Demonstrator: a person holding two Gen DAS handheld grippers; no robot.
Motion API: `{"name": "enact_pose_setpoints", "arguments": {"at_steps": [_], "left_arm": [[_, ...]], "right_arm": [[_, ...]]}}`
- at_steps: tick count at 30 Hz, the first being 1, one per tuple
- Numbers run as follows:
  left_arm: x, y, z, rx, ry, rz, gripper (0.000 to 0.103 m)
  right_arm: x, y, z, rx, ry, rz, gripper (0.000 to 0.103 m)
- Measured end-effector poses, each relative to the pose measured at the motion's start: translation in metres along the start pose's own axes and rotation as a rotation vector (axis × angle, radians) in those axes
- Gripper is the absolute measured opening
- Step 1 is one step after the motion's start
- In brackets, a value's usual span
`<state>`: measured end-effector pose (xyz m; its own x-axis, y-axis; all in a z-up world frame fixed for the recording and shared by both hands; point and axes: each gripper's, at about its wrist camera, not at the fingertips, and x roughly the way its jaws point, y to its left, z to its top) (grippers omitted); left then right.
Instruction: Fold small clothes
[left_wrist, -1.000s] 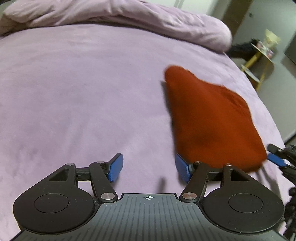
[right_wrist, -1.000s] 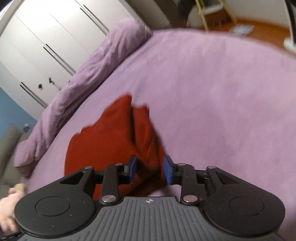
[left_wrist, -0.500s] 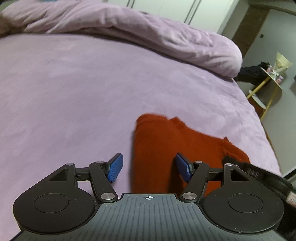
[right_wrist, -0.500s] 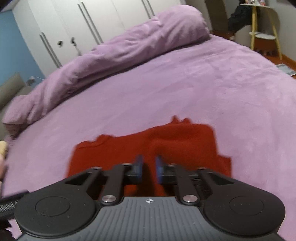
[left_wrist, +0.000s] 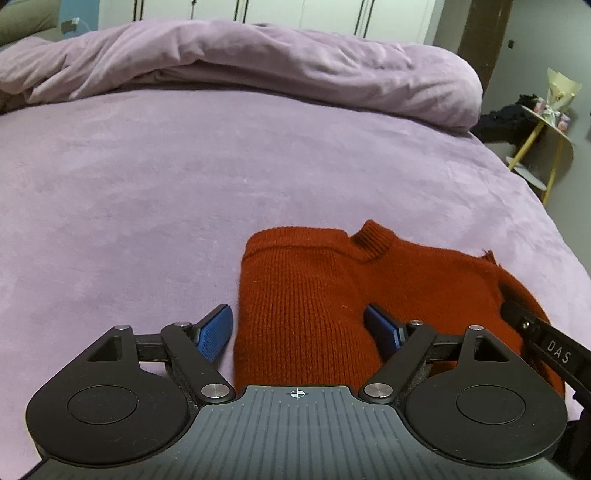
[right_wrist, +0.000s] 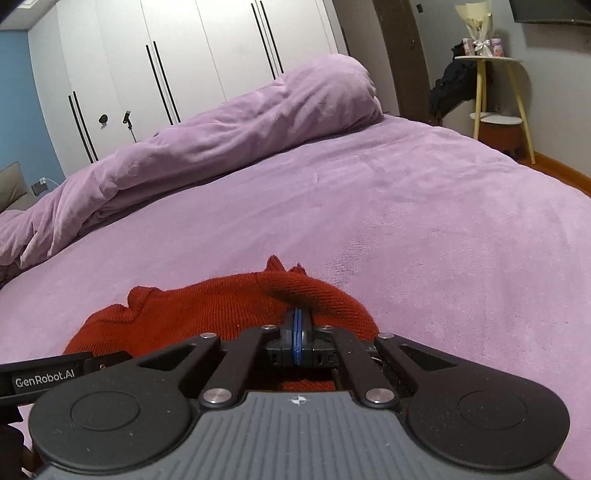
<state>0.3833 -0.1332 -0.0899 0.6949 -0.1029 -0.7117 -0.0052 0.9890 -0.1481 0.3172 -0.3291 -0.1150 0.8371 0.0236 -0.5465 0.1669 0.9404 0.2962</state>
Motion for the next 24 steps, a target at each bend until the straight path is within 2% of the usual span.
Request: {"name": "enact_pose_setpoints", "arguments": {"at_steps": [4,5,8,9,13,15,18,20,22,24], "left_arm": [[-0.017,0.009,0.002,-0.016,0.018,-0.028,0.085],[-0.024,0.012,-0.001,-0.013,0.017,-0.040,0.085],[-0.046,0.021,-0.013,0.019,0.008,-0.086,0.085],[-0.054,0.025,-0.021,0.016,0.006,-0.098,0.085],[-0.078,0.041,-0.051,-0.035,0.042,-0.184,0.085],[-0.088,0.050,-0.064,-0.067,0.054,-0.212,0.085],[-0.103,0.062,-0.075,-0.094,0.060,-0.245,0.085],[-0.110,0.068,-0.076,-0.062,0.096,-0.266,0.085],[-0.116,0.071,-0.080,0.014,0.176,-0.266,0.085],[-0.122,0.082,-0.083,0.057,0.210,-0.299,0.085]], "right_arm": [[-0.019,0.012,0.004,-0.030,0.015,-0.006,0.000],[-0.030,0.015,0.005,-0.024,0.022,0.013,0.004],[-0.070,0.017,-0.007,-0.003,0.022,0.136,0.005],[-0.081,0.018,-0.015,-0.026,0.035,0.151,0.005],[-0.115,0.015,-0.056,-0.209,0.050,0.115,0.005],[-0.132,0.010,-0.063,-0.257,0.042,0.133,0.005],[-0.145,0.002,-0.062,-0.262,0.108,0.145,0.005],[-0.154,-0.004,-0.062,-0.281,0.134,0.155,0.005],[-0.163,-0.008,-0.063,-0.307,0.148,0.152,0.005],[-0.170,-0.014,-0.057,-0.276,0.182,0.148,0.008]]}}
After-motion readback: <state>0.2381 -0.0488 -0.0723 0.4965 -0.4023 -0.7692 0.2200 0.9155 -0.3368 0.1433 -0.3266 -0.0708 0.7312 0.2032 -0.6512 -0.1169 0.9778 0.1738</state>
